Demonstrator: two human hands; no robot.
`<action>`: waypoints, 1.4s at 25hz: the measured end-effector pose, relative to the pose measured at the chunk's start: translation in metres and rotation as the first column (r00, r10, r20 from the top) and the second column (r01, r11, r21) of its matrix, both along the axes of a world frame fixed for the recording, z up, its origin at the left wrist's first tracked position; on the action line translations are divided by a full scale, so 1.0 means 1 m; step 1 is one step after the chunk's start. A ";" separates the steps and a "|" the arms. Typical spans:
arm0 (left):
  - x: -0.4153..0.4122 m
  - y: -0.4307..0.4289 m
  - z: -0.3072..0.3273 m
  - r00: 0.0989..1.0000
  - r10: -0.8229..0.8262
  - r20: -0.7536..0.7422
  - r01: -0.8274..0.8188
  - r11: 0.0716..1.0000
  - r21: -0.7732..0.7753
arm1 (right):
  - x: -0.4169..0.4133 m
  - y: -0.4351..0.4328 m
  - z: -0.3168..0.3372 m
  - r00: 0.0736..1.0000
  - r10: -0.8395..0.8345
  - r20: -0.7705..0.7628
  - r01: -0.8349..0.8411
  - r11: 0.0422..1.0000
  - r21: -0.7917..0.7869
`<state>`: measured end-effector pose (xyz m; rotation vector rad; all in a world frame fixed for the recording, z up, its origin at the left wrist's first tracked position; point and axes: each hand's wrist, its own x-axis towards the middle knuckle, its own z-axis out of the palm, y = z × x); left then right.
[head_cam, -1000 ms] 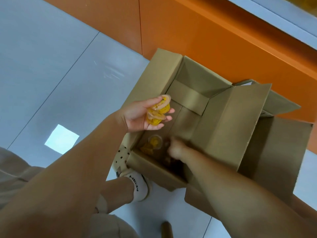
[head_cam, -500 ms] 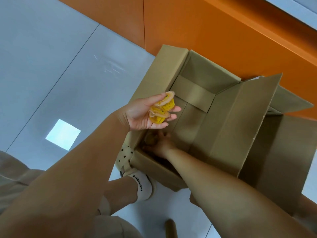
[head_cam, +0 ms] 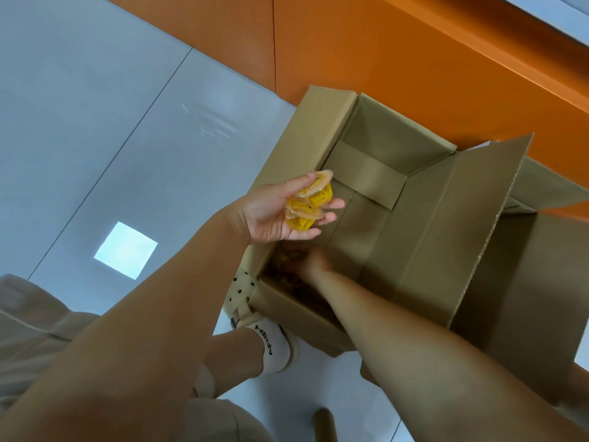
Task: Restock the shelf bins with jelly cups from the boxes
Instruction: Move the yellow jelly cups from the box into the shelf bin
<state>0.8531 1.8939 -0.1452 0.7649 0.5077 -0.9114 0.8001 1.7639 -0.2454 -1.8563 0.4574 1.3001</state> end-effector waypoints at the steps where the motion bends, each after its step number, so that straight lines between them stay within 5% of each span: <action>1: 0.000 0.000 0.000 1.000 0.001 -0.001 -0.001 1.000 -0.001 | -0.001 0.002 -0.002 0.998 -0.004 0.058 0.006 0.999 -0.037; 8: 0.000 -0.004 0.002 1.000 0.010 0.004 -0.010 0.999 0.036 | 0.004 0.007 0.014 0.952 0.268 0.149 -0.240 0.954 -0.182; 13: -0.003 -0.005 0.001 1.000 0.027 0.010 -0.028 0.998 0.054 | -0.004 0.012 0.001 0.966 0.156 0.206 -0.105 0.966 -0.237; 16: -0.003 -0.006 0.001 1.000 0.021 0.016 -0.022 0.997 0.068 | 0.004 0.004 0.003 0.994 0.031 0.105 -0.016 0.990 -0.140; 19: -0.003 -0.006 0.000 1.000 0.028 0.014 -0.029 0.997 0.072 | 0.006 -0.007 0.013 0.943 -0.322 -0.080 0.325 0.945 0.028; 25: 0.003 -0.014 0.004 0.986 0.163 -0.024 -0.163 0.986 0.021 | 0.034 -0.066 0.073 0.828 -0.560 0.022 0.537 0.804 0.254; 30: 0.011 -0.043 0.030 0.942 0.326 -0.075 -0.325 0.945 0.028 | 0.063 -0.125 0.154 0.791 -0.580 0.196 0.457 0.773 0.440; 35: 0.008 -0.078 0.072 0.972 0.236 -0.001 -0.236 0.971 -0.047 | 0.068 -0.150 0.219 0.780 -0.542 0.314 0.346 0.791 0.505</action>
